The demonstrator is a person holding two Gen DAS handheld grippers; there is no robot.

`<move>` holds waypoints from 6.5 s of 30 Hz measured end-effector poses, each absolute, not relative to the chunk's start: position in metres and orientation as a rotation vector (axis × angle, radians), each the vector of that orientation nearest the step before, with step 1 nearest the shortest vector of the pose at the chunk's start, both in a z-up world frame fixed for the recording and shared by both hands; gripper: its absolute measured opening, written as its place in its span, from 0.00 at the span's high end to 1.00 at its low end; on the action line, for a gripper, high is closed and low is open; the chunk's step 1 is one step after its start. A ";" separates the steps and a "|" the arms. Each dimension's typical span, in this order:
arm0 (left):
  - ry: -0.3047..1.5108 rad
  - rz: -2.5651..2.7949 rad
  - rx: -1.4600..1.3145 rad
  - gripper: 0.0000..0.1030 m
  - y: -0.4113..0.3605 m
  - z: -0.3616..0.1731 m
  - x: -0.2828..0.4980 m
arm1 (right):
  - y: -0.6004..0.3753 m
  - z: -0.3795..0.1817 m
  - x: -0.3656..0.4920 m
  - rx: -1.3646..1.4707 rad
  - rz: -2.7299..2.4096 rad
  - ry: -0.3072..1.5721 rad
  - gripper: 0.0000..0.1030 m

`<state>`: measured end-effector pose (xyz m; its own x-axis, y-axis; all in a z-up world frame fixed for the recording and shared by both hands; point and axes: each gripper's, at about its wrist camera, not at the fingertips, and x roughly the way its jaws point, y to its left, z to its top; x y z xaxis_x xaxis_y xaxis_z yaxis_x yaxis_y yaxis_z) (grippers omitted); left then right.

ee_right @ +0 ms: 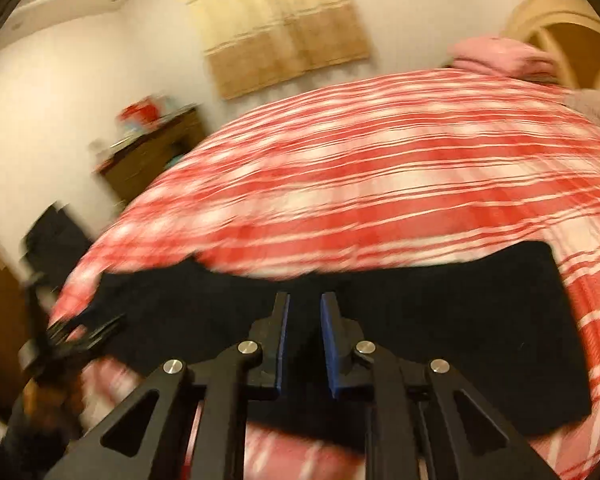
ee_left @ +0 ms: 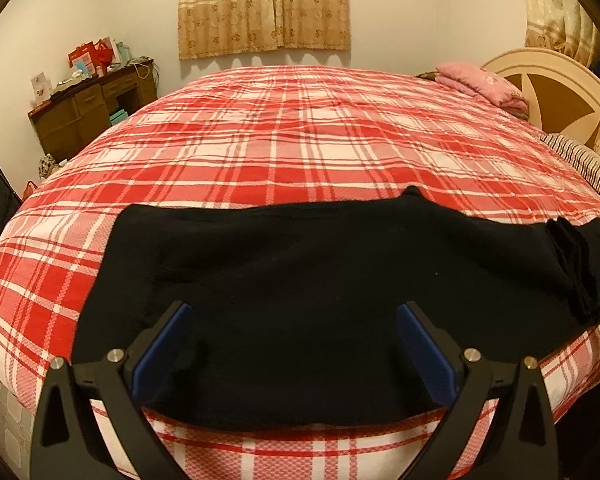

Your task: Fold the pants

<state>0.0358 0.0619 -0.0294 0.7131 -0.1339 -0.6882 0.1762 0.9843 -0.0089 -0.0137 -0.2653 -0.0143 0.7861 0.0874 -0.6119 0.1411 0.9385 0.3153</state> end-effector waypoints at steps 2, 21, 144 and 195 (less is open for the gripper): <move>0.753 -0.160 0.065 0.00 0.065 -0.029 0.036 | -0.259 -0.038 0.005 0.416 0.017 0.724 0.84; 0.810 -0.132 0.084 0.00 0.076 -0.059 0.042 | -0.189 -0.039 0.104 0.414 0.407 0.813 0.31; 0.562 -0.568 -0.030 0.68 -0.009 0.017 0.002 | -0.209 -0.013 -0.067 0.384 -0.088 0.624 0.32; 0.607 -0.419 -0.037 0.48 0.063 0.000 0.007 | -0.211 0.057 -0.017 0.264 0.216 0.681 0.82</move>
